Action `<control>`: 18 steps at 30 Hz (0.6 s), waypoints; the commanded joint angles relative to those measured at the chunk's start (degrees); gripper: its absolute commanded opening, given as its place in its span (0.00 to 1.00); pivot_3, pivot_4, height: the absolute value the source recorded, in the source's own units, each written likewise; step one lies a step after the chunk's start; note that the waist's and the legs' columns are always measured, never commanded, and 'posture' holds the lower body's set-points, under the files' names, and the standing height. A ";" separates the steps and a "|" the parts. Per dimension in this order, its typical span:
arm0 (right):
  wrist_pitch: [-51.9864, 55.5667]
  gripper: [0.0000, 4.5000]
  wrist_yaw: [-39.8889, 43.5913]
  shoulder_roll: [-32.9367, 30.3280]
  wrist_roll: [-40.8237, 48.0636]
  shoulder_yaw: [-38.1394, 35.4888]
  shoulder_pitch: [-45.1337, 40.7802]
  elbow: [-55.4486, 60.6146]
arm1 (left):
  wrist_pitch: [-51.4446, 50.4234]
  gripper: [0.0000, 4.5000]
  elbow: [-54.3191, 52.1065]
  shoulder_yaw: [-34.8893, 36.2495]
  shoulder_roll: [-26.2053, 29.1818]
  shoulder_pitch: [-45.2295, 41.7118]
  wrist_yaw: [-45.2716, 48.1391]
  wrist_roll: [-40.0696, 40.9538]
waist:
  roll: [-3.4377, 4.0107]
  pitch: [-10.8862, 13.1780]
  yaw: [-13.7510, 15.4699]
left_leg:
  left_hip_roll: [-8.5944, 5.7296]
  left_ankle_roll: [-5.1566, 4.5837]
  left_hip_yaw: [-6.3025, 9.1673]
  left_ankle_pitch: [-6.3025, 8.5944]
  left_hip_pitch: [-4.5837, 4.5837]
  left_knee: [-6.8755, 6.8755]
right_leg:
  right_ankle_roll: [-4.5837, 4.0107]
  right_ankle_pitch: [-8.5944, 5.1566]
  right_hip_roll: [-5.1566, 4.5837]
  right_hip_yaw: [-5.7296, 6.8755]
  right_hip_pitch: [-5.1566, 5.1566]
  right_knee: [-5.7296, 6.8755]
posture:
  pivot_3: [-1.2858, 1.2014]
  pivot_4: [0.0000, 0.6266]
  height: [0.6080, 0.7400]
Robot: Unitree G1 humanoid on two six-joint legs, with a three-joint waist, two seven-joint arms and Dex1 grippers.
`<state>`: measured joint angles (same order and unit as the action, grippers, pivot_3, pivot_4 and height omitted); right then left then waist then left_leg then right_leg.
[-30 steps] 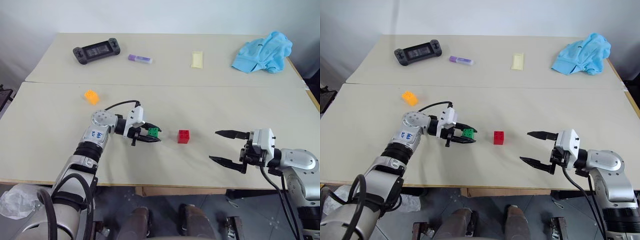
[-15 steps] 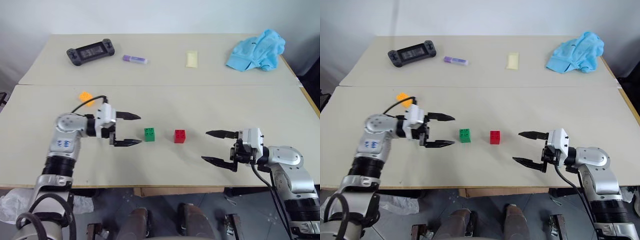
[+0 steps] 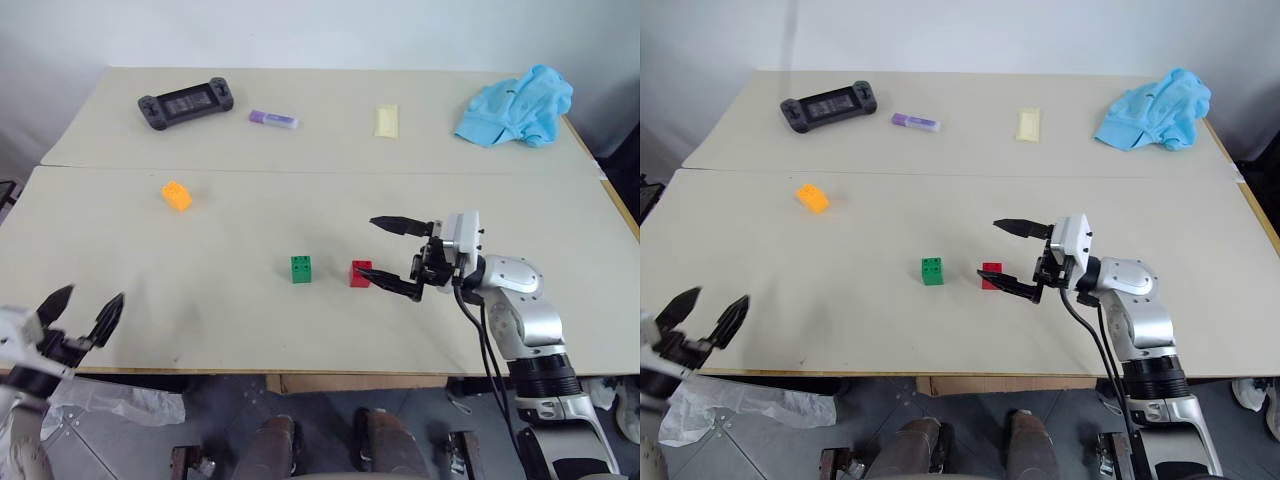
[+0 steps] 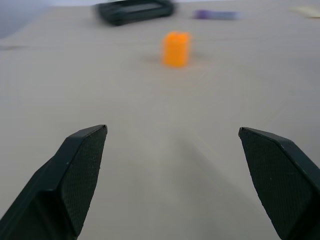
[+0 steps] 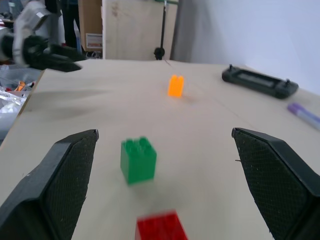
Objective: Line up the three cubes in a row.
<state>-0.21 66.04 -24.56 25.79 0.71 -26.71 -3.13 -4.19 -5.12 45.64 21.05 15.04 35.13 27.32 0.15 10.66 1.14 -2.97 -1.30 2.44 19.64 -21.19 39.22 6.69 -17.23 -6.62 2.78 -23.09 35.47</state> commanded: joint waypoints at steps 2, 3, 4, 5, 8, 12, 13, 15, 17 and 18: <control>-0.15 1.00 -0.35 0.60 1.17 -0.19 -1.13 2.47 | 3.01 0.99 -5.30 2.01 -4.50 2.23 -7.43 1.25 | -0.06 -0.04 0.46 | 0.00 -0.01 0.06 0.01 0.00 0.00 | 0.00 0.00 0.00 0.01 0.02 -0.02 | 0.52 0.24 1.00; 0.00 1.00 -0.32 0.73 1.38 -0.12 -1.26 2.72 | 3.19 0.99 -6.00 1.52 -5.41 2.26 -8.64 1.28 | -0.07 -0.04 0.45 | -0.01 -0.01 0.06 0.01 -0.01 0.00 | -0.01 0.00 -0.01 0.01 0.02 -0.01 | 0.52 0.24 1.00; -0.25 1.00 -0.33 0.85 1.28 -0.06 -1.40 2.73 | 2.86 0.99 -6.26 1.03 -5.90 1.81 -10.26 1.08 | -0.09 -0.06 0.40 | -0.01 -0.01 0.06 0.01 -0.01 -0.01 | -0.01 0.00 0.00 0.01 0.01 -0.01 | 0.52 0.24 1.00; -0.12 1.00 -0.33 0.87 1.28 0.01 -1.49 2.79 | 2.38 0.99 -6.43 0.46 -5.98 1.28 -11.61 0.69 | -0.10 -0.06 0.31 | -0.01 -0.01 0.05 0.01 -0.01 -0.01 | -0.01 0.00 0.01 0.01 0.00 -0.01 | 0.52 0.24 1.00; 0.05 1.00 -0.28 0.88 1.25 0.14 -1.66 2.81 | 0.58 0.99 -7.30 -2.14 -5.25 -1.14 -13.94 0.82 | -0.10 -0.06 0.07 | 0.00 0.00 0.00 0.01 -0.01 -0.04 | -0.02 0.00 0.04 0.00 -0.06 0.04 | 0.52 0.24 1.00; -0.79 1.00 -0.64 0.39 0.54 -0.28 -1.63 2.53 | -4.72 0.99 -7.17 -7.07 -1.87 -8.63 -19.05 -1.35 | -0.11 -0.07 0.23 | 0.00 0.02 0.00 0.00 -0.01 -0.04 | -0.02 -0.01 0.05 0.01 -0.09 0.08 | 0.52 0.24 1.00; -1.30 1.00 -0.63 0.25 0.33 -0.43 -1.68 2.34 | -5.57 0.99 -6.35 -8.03 -1.08 -10.76 -20.27 -2.04 | -0.12 -0.08 0.19 | 0.00 0.03 0.00 -0.01 -0.02 -0.04 | -0.02 0.00 0.06 0.01 -0.10 0.10 | 0.52 0.24 1.00; -1.92 1.00 -0.87 0.02 -0.11 -0.60 -1.61 2.14 | -6.34 0.99 -2.43 -11.17 -0.14 -17.62 -22.91 -4.05 | -0.12 -0.09 0.17 | -0.02 0.02 -0.01 -0.01 -0.02 -0.04 | -0.02 0.00 0.08 -0.01 -0.11 0.22 | 0.52 0.24 1.00; -2.27 1.00 -1.40 0.17 -0.56 -0.39 -1.45 2.17 | -6.96 0.99 3.28 -13.39 0.26 -23.71 -25.72 -6.19 | -0.12 -0.09 0.23 | -0.08 0.03 -0.01 -0.02 -0.04 -0.04 | -0.02 0.00 0.09 0.01 -0.18 0.38 | 0.52 0.24 1.00; -2.31 1.00 -1.47 0.15 -0.77 -0.11 -1.34 2.37 | -6.34 0.99 6.30 -14.42 0.64 -26.39 -26.79 -7.71 | -0.14 -0.10 0.19 | -0.09 0.03 -0.01 -0.02 -0.05 -0.05 | -0.02 0.00 0.12 0.02 -0.19 0.38 | 0.52 0.24 1.00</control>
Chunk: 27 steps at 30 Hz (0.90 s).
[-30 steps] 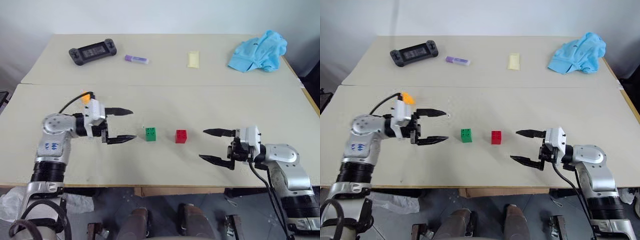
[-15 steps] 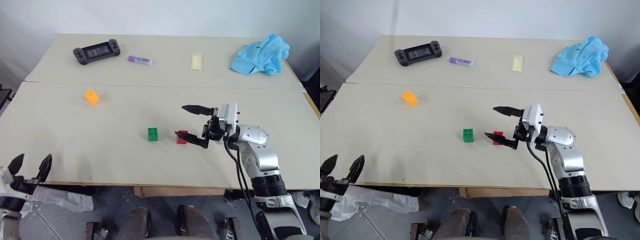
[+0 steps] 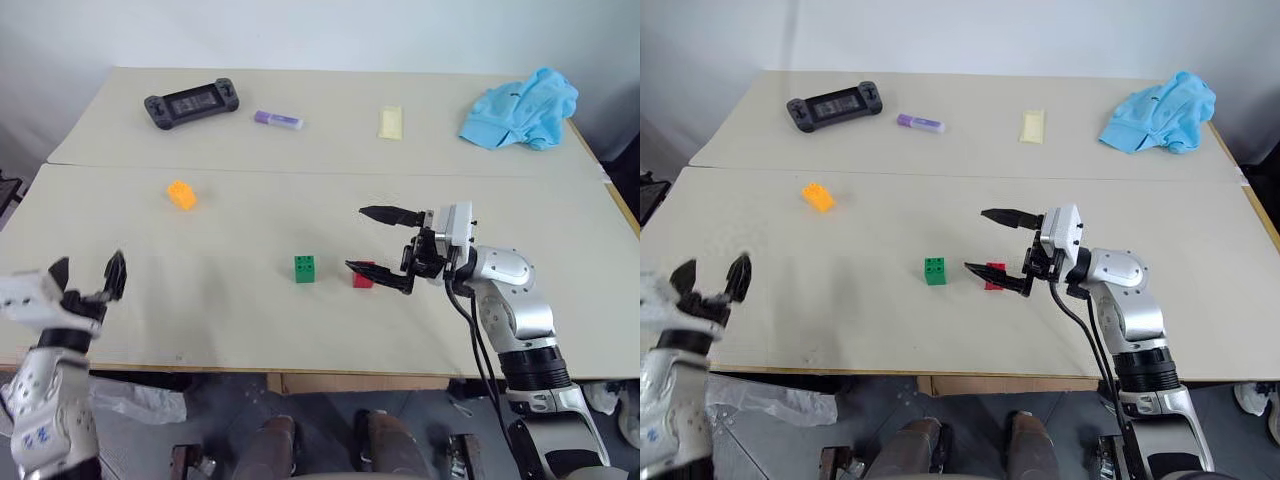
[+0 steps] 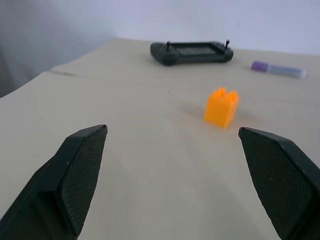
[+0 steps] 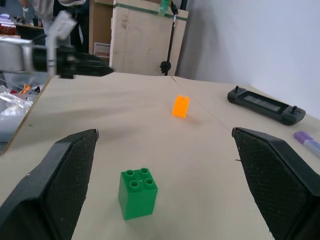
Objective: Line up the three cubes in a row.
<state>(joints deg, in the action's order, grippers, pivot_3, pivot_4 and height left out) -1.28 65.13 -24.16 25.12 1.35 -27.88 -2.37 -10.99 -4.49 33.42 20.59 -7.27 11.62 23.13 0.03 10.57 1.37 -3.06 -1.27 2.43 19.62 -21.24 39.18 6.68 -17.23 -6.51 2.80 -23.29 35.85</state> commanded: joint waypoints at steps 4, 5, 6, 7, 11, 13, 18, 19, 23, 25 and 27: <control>-0.76 1.00 -1.19 -0.25 -0.16 -0.41 0.64 3.07 | 1.13 0.99 16.83 -5.68 2.07 -14.73 -6.09 -6.83 | -0.05 -0.02 -0.49 | -0.09 -0.02 -0.16 -0.02 -0.03 -0.02 | 0.03 0.01 0.16 0.17 -0.14 0.09 | 0.52 0.24 1.00; -0.70 1.00 -1.31 -0.33 -0.19 -0.40 0.83 3.34 | 1.03 0.99 19.05 -6.92 2.11 -17.12 -6.46 -7.73 | -0.05 -0.02 -0.58 | -0.08 -0.02 -0.18 -0.02 -0.05 -0.02 | 0.03 0.02 0.15 0.20 -0.16 0.08 | 0.52 0.24 1.00; -0.42 1.00 -1.49 -0.41 -0.14 -0.38 1.02 3.69 | 1.14 0.99 21.91 -8.40 2.20 -19.95 -7.27 -9.14 | -0.06 -0.03 -0.62 | -0.08 -0.02 -0.18 -0.02 -0.05 -0.02 | 0.04 0.02 0.14 0.21 -0.16 0.09 | 0.52 0.24 1.00; -0.24 1.00 -1.63 -0.45 -0.12 -0.35 1.08 3.84 | 1.32 0.99 24.01 -9.39 2.32 -21.85 -7.82 -10.14 | -0.06 -0.03 -0.57 | -0.08 -0.02 -0.18 -0.02 -0.06 -0.02 | 0.04 0.02 0.13 0.23 -0.18 0.07 | 0.52 0.24 1.00; -0.01 1.00 -2.30 -0.54 -0.14 -0.32 2.09 4.71 | 1.55 0.99 28.99 -11.57 -1.90 -28.05 -17.61 -13.93 | -0.09 -0.04 -0.50 | -0.13 -0.04 -0.17 -0.03 -0.07 -0.01 | 0.07 0.03 0.11 0.32 -0.17 0.08 | 0.52 0.24 1.00; 0.03 1.00 -2.52 -0.59 -0.19 -0.15 2.60 5.17 | 2.17 0.99 30.25 -11.74 -4.32 -29.80 -22.21 -14.94 | -0.10 -0.05 -0.33 | -0.15 -0.05 -0.17 -0.03 -0.07 -0.01 | 0.09 0.04 0.09 0.32 -0.17 0.08 | 0.52 0.24 1.00; 0.48 1.00 -3.07 -0.56 -0.05 -0.05 2.86 5.77 | 0.84 0.99 32.47 -11.62 -7.84 -33.50 -28.94 -15.20 | -0.11 -0.04 -0.34 | -0.11 -0.02 -0.21 -0.05 -0.08 -0.01 | 0.10 0.05 0.09 0.32 -0.19 0.07 | 0.52 0.24 1.00; 0.58 1.00 -3.04 -0.63 0.01 -0.03 2.95 5.89 | 0.96 0.99 33.31 -12.09 -8.00 -34.30 -29.26 -15.41 | -0.11 -0.04 -0.22 | -0.10 0.00 -0.21 -0.06 -0.08 -0.01 | 0.10 0.05 0.07 0.32 -0.19 0.07 | 0.52 0.24 1.00; 0.66 1.00 -3.02 -0.76 0.00 -0.07 2.93 6.01 | 1.26 0.99 38.02 -12.95 -8.00 -37.91 -31.69 -16.49 | -0.12 -0.04 -0.01 | -0.13 0.01 -0.21 -0.08 -0.08 0.00 | 0.10 0.05 0.11 0.34 -0.18 0.08 | 0.52 0.24 1.00; 0.77 1.00 -3.07 -0.82 0.02 -0.17 2.88 6.11 | 1.42 0.99 40.61 -12.60 -8.05 -39.77 -32.98 -16.39 | -0.12 -0.05 0.00 | -0.15 0.00 -0.21 -0.08 -0.08 0.00 | 0.12 0.06 0.11 0.35 -0.18 0.08 | 0.52 0.24 1.00; 0.99 1.00 -3.08 -1.01 0.19 -0.40 3.13 6.52 | 0.61 0.99 43.93 -13.01 -8.00 -42.10 -35.33 -17.30 | -0.12 -0.04 0.05 | -0.17 0.00 -0.21 -0.09 -0.08 0.00 | 0.12 0.06 0.10 0.36 -0.18 0.08 | 0.52 0.24 1.00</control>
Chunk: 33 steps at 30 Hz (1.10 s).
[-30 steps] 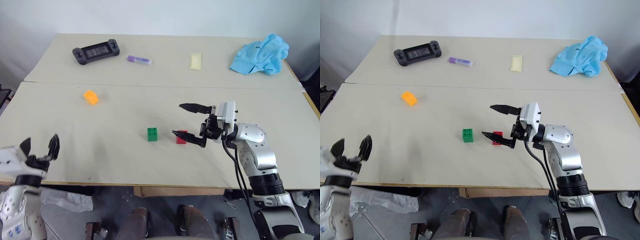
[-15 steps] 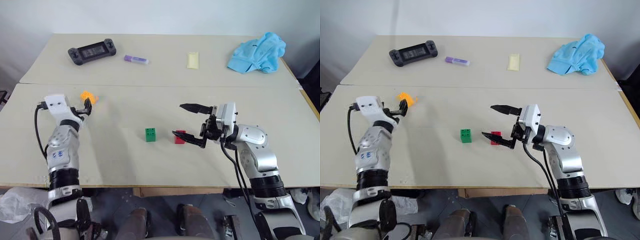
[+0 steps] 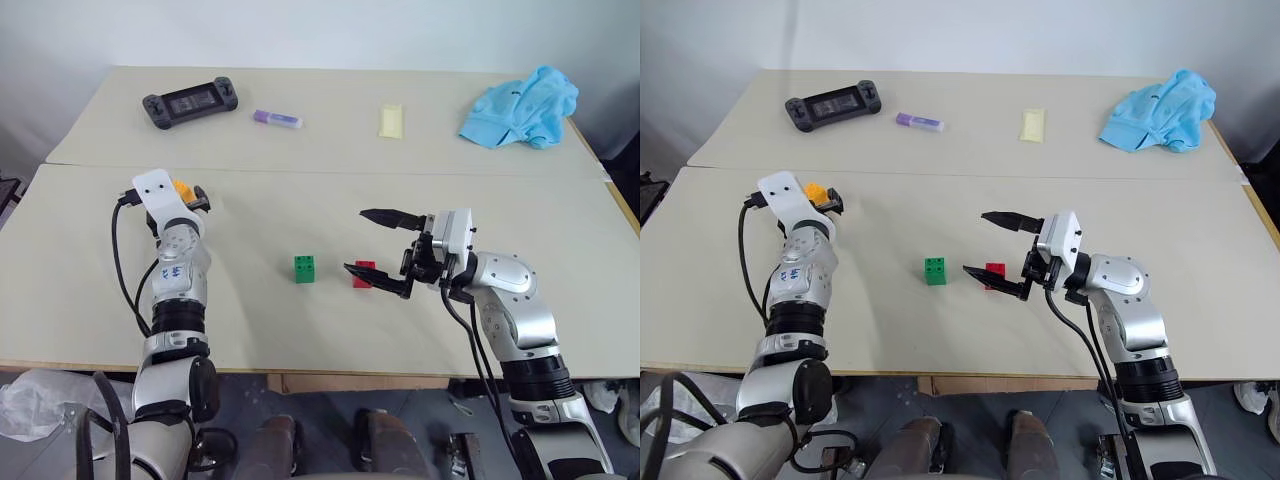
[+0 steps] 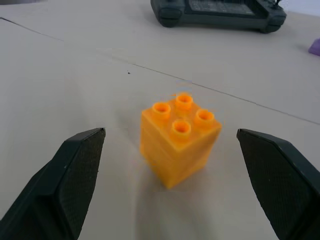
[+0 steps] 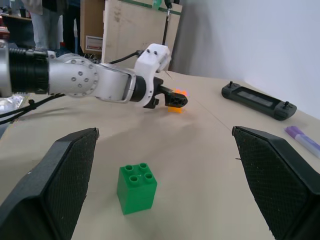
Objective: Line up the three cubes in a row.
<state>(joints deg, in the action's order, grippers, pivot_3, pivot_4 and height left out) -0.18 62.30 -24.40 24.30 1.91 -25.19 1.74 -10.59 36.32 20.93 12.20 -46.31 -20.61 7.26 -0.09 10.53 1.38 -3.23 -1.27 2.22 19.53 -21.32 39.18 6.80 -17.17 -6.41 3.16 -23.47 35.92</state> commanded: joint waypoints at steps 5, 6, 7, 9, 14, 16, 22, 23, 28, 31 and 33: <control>-0.01 1.00 -0.54 -1.06 1.02 -1.19 1.27 3.10 | -1.95 0.99 10.39 -1.51 0.04 -8.10 -9.43 -3.40 | -0.03 0.01 0.10 | -0.05 -0.02 0.02 -0.01 -0.02 0.00 | 0.04 0.02 0.00 0.03 0.00 0.00 | 0.52 0.24 1.00; 0.02 1.00 -0.64 -1.05 1.02 -1.19 1.37 3.16 | -1.55 0.99 11.36 -1.69 -0.01 -8.77 -9.97 -3.52 | -0.03 0.01 0.07 | -0.06 -0.03 0.01 -0.01 -0.02 0.00 | 0.04 0.02 -0.01 0.02 0.00 0.00 | 0.52 0.24 1.00; 0.03 1.00 -0.73 -1.03 1.00 -1.15 1.44 3.20 | -1.18 0.99 12.04 -1.81 0.03 -9.16 -10.20 -3.56 | -0.03 0.01 0.07 | -0.06 -0.02 0.01 -0.01 -0.02 0.00 | 0.05 0.02 -0.01 0.02 0.00 0.00 | 0.52 0.24 1.00; -0.02 1.00 -0.87 -1.12 1.02 -1.24 1.76 3.28 | -0.50 0.99 13.89 -2.08 -0.05 -10.37 -10.73 -3.67 | -0.03 0.01 0.02 | -0.05 -0.02 0.01 -0.02 -0.02 0.00 | 0.05 0.02 -0.01 0.03 -0.01 0.00 | 0.52 0.24 1.00; -0.26 1.00 -1.11 -1.29 0.93 -1.44 2.29 3.13 | 0.57 0.99 17.33 -2.38 -0.01 -12.37 -12.23 -3.71 | -0.03 0.01 -0.02 | -0.04 -0.02 0.00 -0.02 -0.02 0.00 | 0.05 0.02 0.00 0.03 -0.01 0.00 | 0.52 0.24 1.00; -0.42 1.00 -1.28 -1.22 0.81 -1.46 2.47 3.01 | 1.27 0.91 17.85 -2.38 0.13 -12.62 -13.17 -3.87 | -0.03 0.01 -0.01 | -0.04 -0.02 0.00 -0.02 -0.02 0.00 | 0.05 0.02 0.00 0.04 -0.01 0.00 | 0.52 0.24 1.00; -1.11 1.00 -1.53 -1.08 0.42 -1.26 3.26 2.67 | 3.11 0.54 18.37 -1.80 0.74 -12.53 -13.45 -3.18 | -0.03 0.01 0.00 | -0.05 -0.01 0.00 -0.02 -0.02 0.00 | 0.05 0.02 -0.01 0.04 -0.01 0.00 | 0.52 0.24 1.00; -1.20 1.00 -1.54 -1.10 0.35 -1.25 3.37 2.60 | 3.35 0.48 18.17 -1.79 0.90 -12.31 -13.33 -3.19 | -0.03 0.01 0.00 | -0.05 -0.02 -0.01 -0.02 -0.02 0.00 | 0.05 0.02 -0.01 0.04 -0.01 0.00 | 0.52 0.24 1.00; -1.65 1.00 -1.38 -1.19 -0.02 -1.23 3.85 2.14 | 4.43 0.32 16.28 -1.93 1.77 -10.25 -11.01 -3.00 | -0.03 0.01 0.00 | -0.05 -0.02 -0.01 -0.02 -0.02 0.00 | 0.06 0.03 -0.01 0.04 -0.01 0.00 | 0.52 0.24 1.00; -2.00 1.00 -1.18 -1.45 -0.41 -1.02 4.25 2.04 | 5.65 0.32 12.51 -2.76 2.85 -7.05 -4.48 -2.38 | -0.03 0.01 -0.18 | -0.05 -0.02 -0.02 -0.02 -0.02 0.00 | 0.06 0.03 -0.01 0.04 -0.01 0.00 | 0.52 0.24 1.00; -1.97 1.00 -1.32 -1.70 -0.26 -1.18 4.58 2.44 | 7.49 0.32 8.37 -4.86 5.04 -3.70 3.01 -3.09 | -0.03 0.01 -0.29 | -0.03 -0.01 -0.04 -0.02 -0.01 -0.02 | 0.06 0.03 0.01 0.03 -0.03 0.00 | 0.52 0.24 1.00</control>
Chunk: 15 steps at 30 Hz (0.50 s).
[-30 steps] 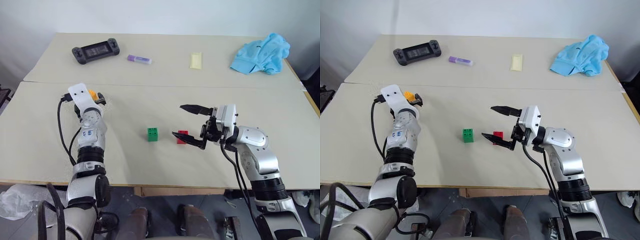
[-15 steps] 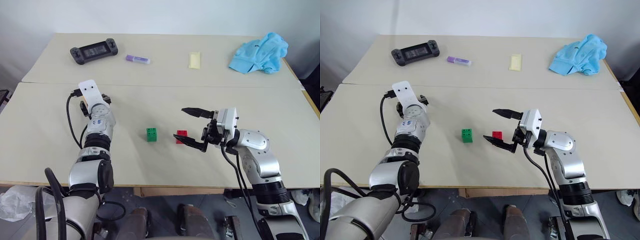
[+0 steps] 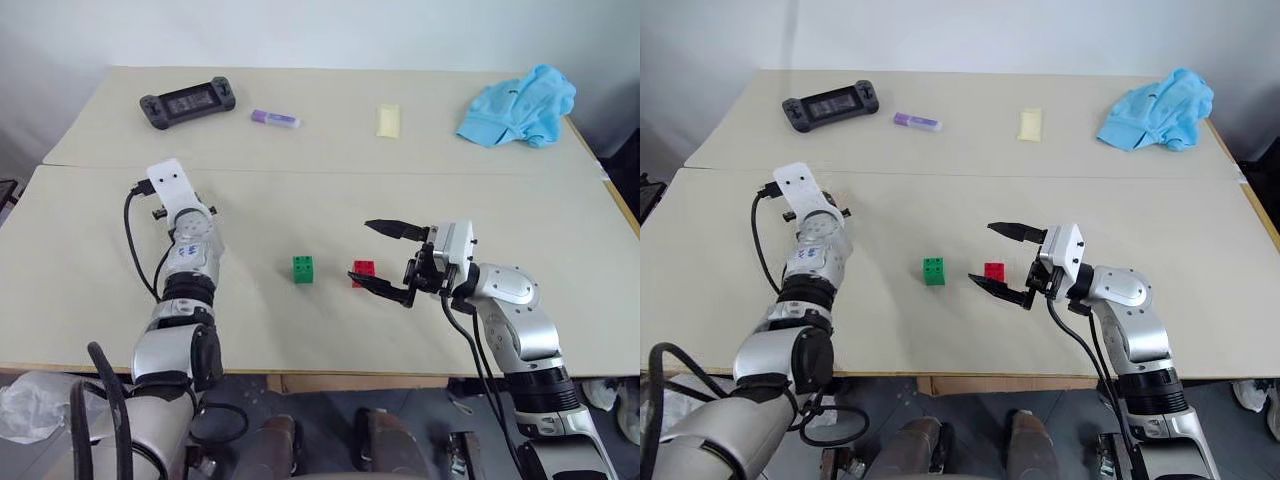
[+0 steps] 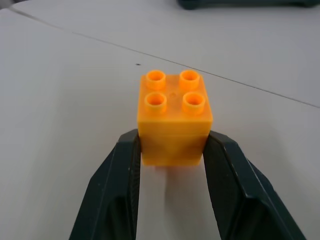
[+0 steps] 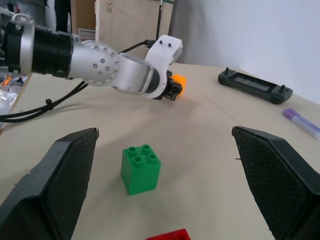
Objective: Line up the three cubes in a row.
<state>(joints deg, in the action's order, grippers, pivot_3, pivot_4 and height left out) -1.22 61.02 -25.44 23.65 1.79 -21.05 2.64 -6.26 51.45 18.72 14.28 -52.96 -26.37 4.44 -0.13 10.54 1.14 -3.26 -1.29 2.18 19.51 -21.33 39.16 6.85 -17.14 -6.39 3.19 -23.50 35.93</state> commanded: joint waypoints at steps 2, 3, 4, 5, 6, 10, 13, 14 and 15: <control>-0.64 1.00 0.09 -1.68 0.90 -1.94 1.30 2.54 | 6.13 0.32 -13.48 -3.28 7.85 8.48 23.25 2.70 | 0.00 0.00 -0.42 | 0.03 0.01 -0.02 0.00 0.00 -0.01 | 0.00 0.00 0.00 -0.01 -0.02 0.00 | 0.52 0.24 1.00; -0.43 1.00 0.37 -2.56 1.11 -2.51 1.83 2.99 | 7.82 0.32 -15.22 -3.27 11.25 10.69 30.53 3.97 | 0.00 0.00 -0.69 | 0.05 0.01 -0.03 -0.01 0.00 -0.02 | 0.00 0.00 0.00 -0.01 -0.02 -0.01 | 0.52 0.24 1.00; -0.47 1.00 0.53 -3.32 1.25 -3.13 2.21 3.15 | 7.41 0.32 -16.42 -2.44 13.86 11.99 38.49 7.11 | 0.00 0.00 -1.04 | 0.08 0.01 -0.03 0.00 -0.01 -0.03 | -0.01 0.00 -0.02 -0.01 -0.02 -0.02 | 0.52 0.24 1.00; -0.49 1.00 0.64 -3.94 1.58 -3.71 2.49 3.32 | 6.56 0.32 -17.46 -1.85 16.05 12.82 45.93 10.23 | 0.00 0.00 -1.20 | 0.10 0.02 -0.03 0.00 -0.01 -0.04 | -0.02 -0.01 -0.05 -0.01 -0.02 -0.05 | 0.52 0.24 1.00; -0.62 1.00 0.70 -4.37 1.94 -4.13 2.66 3.42 | 4.94 0.32 -18.31 -0.96 17.35 13.09 52.15 13.77 | 0.01 0.00 -1.24 | 0.11 0.02 -0.03 0.00 -0.01 -0.05 | -0.02 -0.01 -0.05 -0.01 -0.02 -0.05 | 0.52 0.24 1.00; -1.73 1.00 1.38 -6.10 1.81 -5.61 3.38 2.79 | 0.65 0.32 -21.25 -2.06 25.52 15.73 78.58 20.92 | 0.01 0.00 -1.00 | 0.08 0.00 0.10 -0.01 0.01 0.07 | -0.03 -0.01 -0.17 0.04 0.14 -0.06 | 0.52 0.24 1.00; -1.95 1.00 2.04 -7.01 1.77 -6.16 3.96 2.31 | 4.11 0.32 -20.55 -5.42 29.16 16.73 91.42 19.89 | 0.02 0.00 -1.14 | 0.03 -0.02 0.11 0.00 0.02 0.01 | -0.03 -0.02 -0.16 -0.03 0.14 -0.06 | 0.52 0.24 1.00; -1.98 1.00 2.19 -7.25 1.82 -6.25 4.26 2.34 | 6.72 0.32 -19.34 -7.17 29.64 16.64 94.83 18.41 | 0.01 0.00 -1.11 | 0.04 -0.02 0.11 0.00 0.02 0.00 | -0.04 -0.02 -0.16 -0.04 0.14 -0.07 | 0.52 0.24 1.00; -1.96 1.00 2.20 -7.45 1.87 -6.37 4.47 2.36 | 9.09 0.32 -18.32 -8.67 29.70 16.48 98.51 17.57 | 0.01 0.00 -1.06 | 0.04 -0.03 0.12 0.00 0.02 0.00 | -0.04 -0.02 -0.16 -0.05 0.14 -0.07 | 0.52 0.24 1.00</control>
<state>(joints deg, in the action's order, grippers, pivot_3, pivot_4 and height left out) -2.37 62.97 -32.35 24.44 -3.05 -16.99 3.86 -0.82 32.77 11.76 43.51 -36.09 66.58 23.21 -0.11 10.53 0.08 -3.23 -1.33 2.30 19.50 -21.31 39.17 6.82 -17.16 -6.53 3.15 -23.35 35.86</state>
